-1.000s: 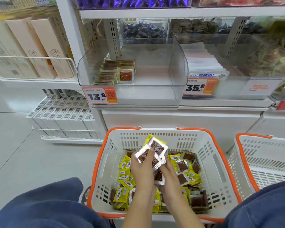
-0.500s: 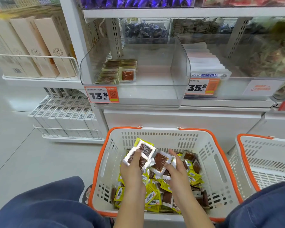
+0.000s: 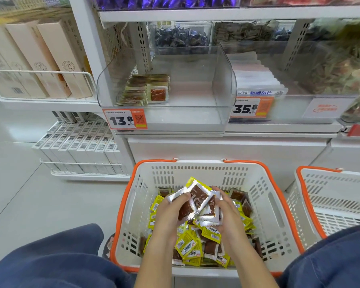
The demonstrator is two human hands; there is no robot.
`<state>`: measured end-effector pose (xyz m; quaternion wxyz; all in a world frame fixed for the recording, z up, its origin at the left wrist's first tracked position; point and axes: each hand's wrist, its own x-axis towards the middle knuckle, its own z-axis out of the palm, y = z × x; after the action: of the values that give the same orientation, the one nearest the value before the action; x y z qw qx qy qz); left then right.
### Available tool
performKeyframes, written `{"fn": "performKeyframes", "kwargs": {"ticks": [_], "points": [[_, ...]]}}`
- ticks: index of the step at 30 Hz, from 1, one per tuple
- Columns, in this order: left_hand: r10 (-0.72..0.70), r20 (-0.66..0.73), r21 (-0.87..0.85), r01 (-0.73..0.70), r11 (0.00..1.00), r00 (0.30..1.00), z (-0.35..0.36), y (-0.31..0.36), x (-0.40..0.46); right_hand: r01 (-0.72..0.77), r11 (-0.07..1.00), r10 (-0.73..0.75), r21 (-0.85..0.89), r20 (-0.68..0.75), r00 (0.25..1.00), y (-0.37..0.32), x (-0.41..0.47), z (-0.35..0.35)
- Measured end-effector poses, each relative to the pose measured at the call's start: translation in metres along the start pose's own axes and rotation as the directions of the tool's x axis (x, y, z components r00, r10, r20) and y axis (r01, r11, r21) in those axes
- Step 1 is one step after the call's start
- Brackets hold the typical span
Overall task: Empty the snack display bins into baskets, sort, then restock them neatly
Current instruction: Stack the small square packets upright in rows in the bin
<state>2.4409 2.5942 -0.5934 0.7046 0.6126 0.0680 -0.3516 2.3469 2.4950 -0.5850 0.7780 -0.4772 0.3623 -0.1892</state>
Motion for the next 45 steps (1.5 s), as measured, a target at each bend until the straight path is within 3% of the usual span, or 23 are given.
{"fn": "performKeyframes", "kwargs": {"ticks": [6, 11, 17, 20, 27, 30, 34, 40, 45], "points": [[-0.012, 0.026, -0.094, 0.015, 0.995, 1.0, 0.004, 0.002, -0.001, -0.026, 0.999, 0.028, -0.019, 0.151, 0.988, 0.005, -0.003, -0.001], [-0.007, -0.1, -0.169, -0.01, 0.986, 0.995, 0.002, 0.001, 0.001, -0.01, 1.0, 0.01, 0.01, 0.015, 1.0, 0.008, 0.0, -0.001], [-0.023, -0.197, -0.14, -0.005, 0.99, 0.98, 0.001, -0.005, 0.001, 0.095, 0.988, -0.108, -0.123, -0.1, 0.989, 0.01, 0.004, 0.0], [0.015, -0.205, -0.087, -0.034, 0.996, 0.979, 0.006, -0.011, -0.001, 0.107, 0.99, -0.117, -0.09, -0.112, 0.987, 0.01, 0.001, 0.004], [0.084, -0.083, 0.086, -0.077, 0.993, 0.993, 0.02, -0.007, -0.01, 0.121, 0.99, -0.123, -0.076, -0.025, 0.992, 0.005, -0.005, 0.004], [0.023, -0.029, 0.046, -0.022, 0.999, 0.999, 0.018, -0.001, -0.014, 0.11, 0.991, -0.116, -0.076, -0.08, 0.99, 0.005, -0.004, 0.005], [-0.031, -0.059, -0.089, 0.026, 0.996, 0.998, 0.014, 0.004, -0.014, 0.056, 0.998, -0.055, 0.0, -0.13, 0.99, 0.006, 0.001, 0.002], [0.008, -0.067, -0.027, -0.01, 1.0, 0.998, 0.01, 0.007, -0.013, 0.062, 0.996, -0.068, -0.07, -0.082, 0.994, 0.003, 0.0, 0.003], [-0.052, -0.038, -0.107, 0.048, 0.993, 0.998, 0.012, 0.007, -0.013, 0.083, 0.993, -0.091, -0.082, -0.104, 0.99, 0.007, 0.0, 0.002]]}}
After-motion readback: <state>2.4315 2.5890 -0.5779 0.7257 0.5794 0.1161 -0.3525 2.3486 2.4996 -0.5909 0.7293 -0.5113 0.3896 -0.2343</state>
